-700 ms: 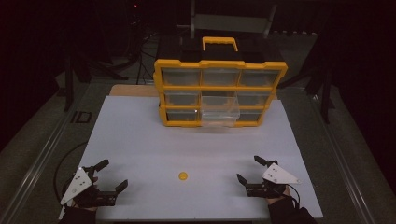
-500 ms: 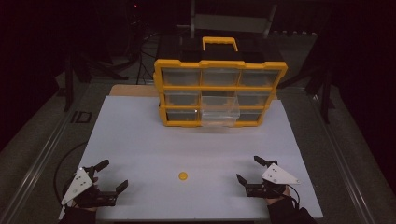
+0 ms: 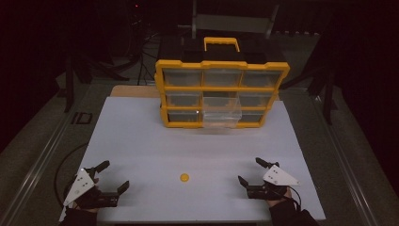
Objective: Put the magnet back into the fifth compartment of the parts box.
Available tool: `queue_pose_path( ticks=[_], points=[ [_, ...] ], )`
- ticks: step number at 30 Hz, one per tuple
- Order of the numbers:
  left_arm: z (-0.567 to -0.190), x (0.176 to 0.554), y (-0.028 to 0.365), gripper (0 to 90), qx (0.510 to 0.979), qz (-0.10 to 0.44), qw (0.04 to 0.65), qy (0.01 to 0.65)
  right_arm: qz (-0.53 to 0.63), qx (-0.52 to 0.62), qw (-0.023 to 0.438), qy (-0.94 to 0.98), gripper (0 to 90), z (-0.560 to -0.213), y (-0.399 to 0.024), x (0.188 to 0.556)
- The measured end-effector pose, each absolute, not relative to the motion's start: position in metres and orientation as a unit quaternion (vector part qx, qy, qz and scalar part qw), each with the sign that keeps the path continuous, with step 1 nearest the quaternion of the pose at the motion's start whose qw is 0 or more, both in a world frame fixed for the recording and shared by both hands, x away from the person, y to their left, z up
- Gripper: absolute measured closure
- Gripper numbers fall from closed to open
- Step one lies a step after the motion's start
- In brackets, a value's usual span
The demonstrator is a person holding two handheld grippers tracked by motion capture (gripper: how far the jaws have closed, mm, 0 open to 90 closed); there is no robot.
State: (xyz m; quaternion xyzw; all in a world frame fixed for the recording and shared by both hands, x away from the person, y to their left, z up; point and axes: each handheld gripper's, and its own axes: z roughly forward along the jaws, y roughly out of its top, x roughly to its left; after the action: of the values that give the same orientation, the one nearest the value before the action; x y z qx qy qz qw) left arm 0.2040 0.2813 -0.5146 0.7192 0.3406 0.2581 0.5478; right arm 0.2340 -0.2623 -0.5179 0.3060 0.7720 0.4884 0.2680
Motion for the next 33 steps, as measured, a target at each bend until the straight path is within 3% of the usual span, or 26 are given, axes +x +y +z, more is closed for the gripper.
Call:
queue_pose_path(
  ticks=[33],
  points=[
    [-0.503,0.209,0.272,0.1,0.726,0.234,0.553,0.334,0.493,0.308,0.274,0.766,9.5,-0.516,-0.263,0.233]
  ],
)
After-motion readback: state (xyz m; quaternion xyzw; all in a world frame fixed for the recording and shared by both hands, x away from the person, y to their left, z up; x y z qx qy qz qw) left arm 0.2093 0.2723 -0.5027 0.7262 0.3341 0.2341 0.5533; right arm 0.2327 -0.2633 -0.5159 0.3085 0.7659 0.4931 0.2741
